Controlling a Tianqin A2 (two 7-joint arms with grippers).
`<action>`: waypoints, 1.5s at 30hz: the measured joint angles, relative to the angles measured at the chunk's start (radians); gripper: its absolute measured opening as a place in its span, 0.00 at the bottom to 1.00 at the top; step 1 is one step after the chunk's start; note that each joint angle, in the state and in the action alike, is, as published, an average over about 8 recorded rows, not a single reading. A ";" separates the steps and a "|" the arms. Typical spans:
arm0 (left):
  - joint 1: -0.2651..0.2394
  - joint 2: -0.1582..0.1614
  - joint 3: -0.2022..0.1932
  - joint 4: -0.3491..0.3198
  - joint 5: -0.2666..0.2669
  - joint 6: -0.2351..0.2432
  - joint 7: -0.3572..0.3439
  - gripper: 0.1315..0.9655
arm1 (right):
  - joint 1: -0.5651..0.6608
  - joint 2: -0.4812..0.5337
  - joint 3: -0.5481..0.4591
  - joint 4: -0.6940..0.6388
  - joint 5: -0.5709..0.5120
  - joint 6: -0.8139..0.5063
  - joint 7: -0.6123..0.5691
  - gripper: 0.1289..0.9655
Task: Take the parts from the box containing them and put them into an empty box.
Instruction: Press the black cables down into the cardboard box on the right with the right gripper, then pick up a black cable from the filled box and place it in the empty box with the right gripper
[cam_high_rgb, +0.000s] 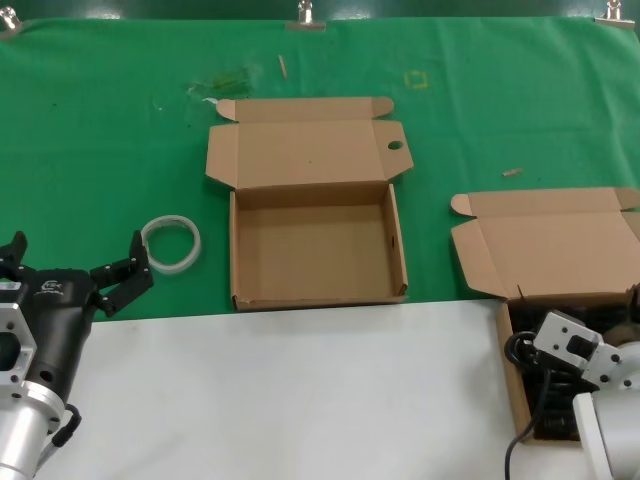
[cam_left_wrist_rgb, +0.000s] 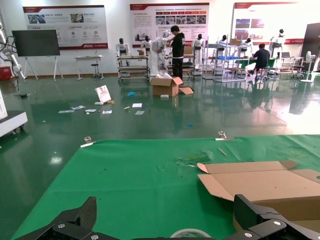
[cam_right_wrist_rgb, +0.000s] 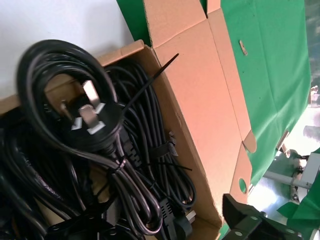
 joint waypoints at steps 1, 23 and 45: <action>0.000 0.000 0.000 0.000 0.000 0.000 0.000 1.00 | -0.001 0.000 -0.001 0.002 0.000 0.001 0.002 0.74; 0.000 0.000 0.000 0.000 0.000 0.000 0.000 1.00 | -0.028 0.000 -0.013 0.025 0.000 0.014 0.041 0.25; 0.000 0.000 0.000 0.000 0.000 0.000 0.000 1.00 | -0.047 0.000 -0.027 0.077 0.000 0.036 0.071 0.02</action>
